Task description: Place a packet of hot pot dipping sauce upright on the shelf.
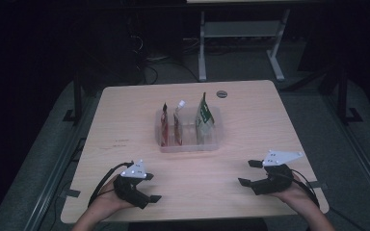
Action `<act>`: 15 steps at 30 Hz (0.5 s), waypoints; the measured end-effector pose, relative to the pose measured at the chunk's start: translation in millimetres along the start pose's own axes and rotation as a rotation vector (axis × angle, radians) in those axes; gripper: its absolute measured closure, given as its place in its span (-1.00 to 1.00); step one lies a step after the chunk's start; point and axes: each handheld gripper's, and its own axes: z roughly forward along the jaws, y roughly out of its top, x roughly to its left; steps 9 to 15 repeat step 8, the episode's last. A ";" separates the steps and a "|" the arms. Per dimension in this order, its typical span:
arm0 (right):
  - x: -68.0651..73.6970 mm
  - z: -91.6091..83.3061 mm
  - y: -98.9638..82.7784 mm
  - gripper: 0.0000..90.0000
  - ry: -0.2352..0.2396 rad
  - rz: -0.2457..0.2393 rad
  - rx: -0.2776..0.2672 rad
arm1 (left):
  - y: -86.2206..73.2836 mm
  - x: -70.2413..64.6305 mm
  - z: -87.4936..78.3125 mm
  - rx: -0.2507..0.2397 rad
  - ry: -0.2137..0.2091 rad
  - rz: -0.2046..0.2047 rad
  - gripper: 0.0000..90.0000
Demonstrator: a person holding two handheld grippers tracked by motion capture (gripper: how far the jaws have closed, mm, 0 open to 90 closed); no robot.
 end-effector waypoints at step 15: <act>-1.5 0.0 -3.2 -0.51 0.003 0.006 0.002 | 3.2 -0.3 2.6 0.004 0.001 0.014 -0.61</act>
